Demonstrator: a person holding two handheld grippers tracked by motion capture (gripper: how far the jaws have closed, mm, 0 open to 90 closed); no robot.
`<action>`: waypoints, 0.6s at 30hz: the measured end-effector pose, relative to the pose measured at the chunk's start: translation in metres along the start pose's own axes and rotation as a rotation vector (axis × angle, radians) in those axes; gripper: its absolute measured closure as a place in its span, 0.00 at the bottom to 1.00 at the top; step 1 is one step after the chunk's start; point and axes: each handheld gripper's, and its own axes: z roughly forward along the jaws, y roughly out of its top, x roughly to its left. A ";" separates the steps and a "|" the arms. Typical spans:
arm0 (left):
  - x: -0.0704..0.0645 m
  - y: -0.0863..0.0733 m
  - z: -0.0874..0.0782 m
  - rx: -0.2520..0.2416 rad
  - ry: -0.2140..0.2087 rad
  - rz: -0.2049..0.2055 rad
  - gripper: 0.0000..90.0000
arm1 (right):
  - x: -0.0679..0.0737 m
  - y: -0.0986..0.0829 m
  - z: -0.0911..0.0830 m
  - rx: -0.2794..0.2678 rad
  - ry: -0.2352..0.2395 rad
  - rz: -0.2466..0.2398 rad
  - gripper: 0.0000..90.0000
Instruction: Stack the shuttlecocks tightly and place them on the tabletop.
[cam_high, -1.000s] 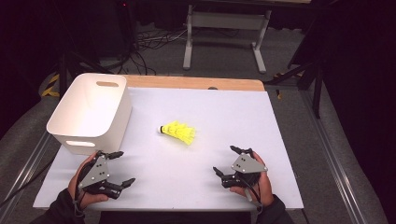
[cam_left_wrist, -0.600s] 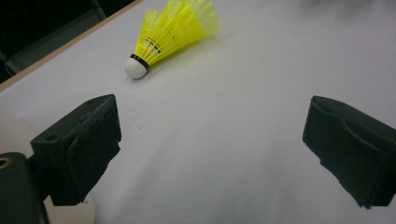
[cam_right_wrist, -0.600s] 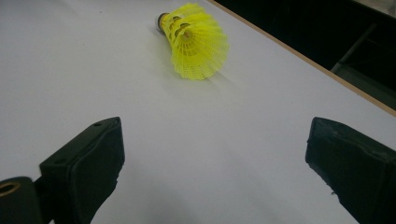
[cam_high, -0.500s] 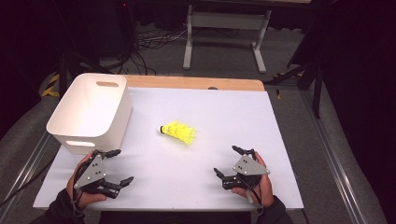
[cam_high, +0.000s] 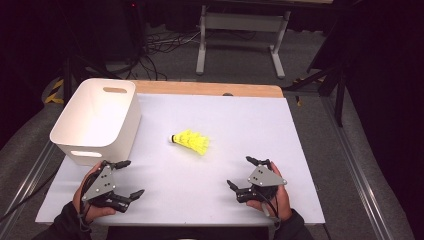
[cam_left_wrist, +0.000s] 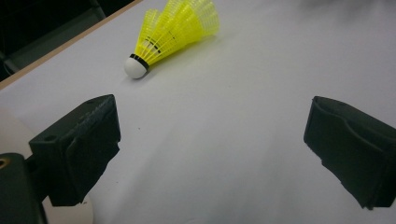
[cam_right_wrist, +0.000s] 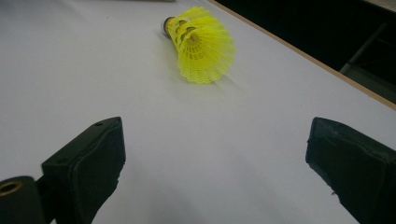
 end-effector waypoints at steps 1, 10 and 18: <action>0.001 0.000 0.000 0.001 0.000 0.000 0.05 | -0.001 0.000 0.002 0.000 0.004 0.012 0.06; 0.004 -0.001 0.000 -0.006 -0.001 -0.009 0.05 | -0.003 0.003 0.010 0.014 0.001 0.015 0.07; 0.005 -0.002 0.002 -0.002 -0.012 -0.008 0.05 | -0.004 0.006 0.014 0.019 0.015 0.021 0.08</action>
